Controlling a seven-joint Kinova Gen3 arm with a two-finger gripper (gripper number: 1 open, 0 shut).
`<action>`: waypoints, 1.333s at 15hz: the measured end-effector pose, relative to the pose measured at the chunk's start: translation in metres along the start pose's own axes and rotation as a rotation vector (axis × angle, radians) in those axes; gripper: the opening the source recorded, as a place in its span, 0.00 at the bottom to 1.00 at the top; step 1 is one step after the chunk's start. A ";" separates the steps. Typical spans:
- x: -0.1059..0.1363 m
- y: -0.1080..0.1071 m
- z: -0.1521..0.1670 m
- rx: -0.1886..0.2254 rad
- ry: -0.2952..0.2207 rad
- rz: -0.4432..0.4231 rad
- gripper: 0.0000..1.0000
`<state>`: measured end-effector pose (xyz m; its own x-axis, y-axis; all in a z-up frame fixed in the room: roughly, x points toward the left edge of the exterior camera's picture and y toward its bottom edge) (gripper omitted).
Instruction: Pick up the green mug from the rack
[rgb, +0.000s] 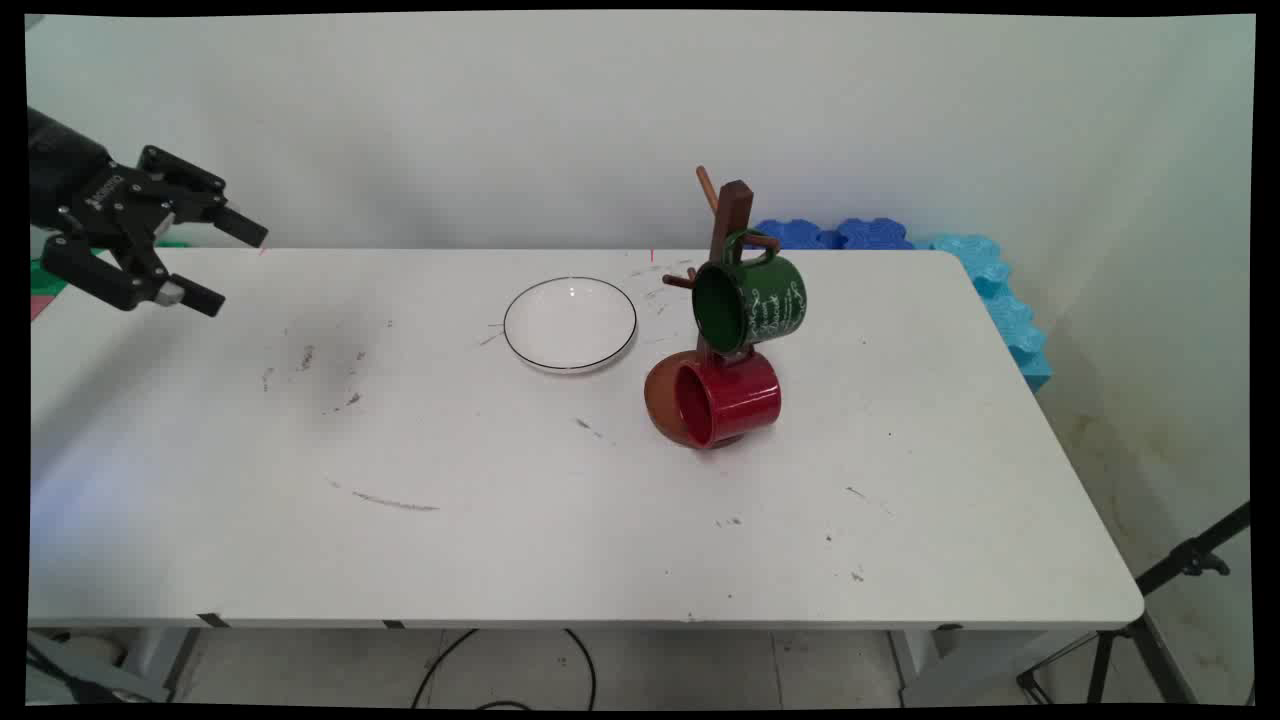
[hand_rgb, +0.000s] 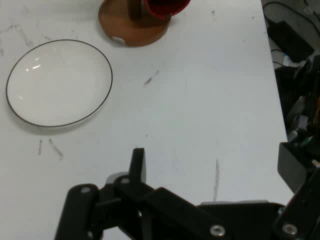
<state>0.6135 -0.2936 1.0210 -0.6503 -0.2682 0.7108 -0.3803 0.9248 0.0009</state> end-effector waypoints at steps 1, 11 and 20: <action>0.002 0.002 0.001 -0.001 0.003 -0.003 1.00; 0.085 0.059 0.040 0.009 0.057 -0.188 1.00; 0.166 0.088 0.140 0.074 0.091 -0.337 1.00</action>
<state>0.3797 -0.2945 1.0402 -0.4203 -0.5270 0.7386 -0.6123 0.7655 0.1977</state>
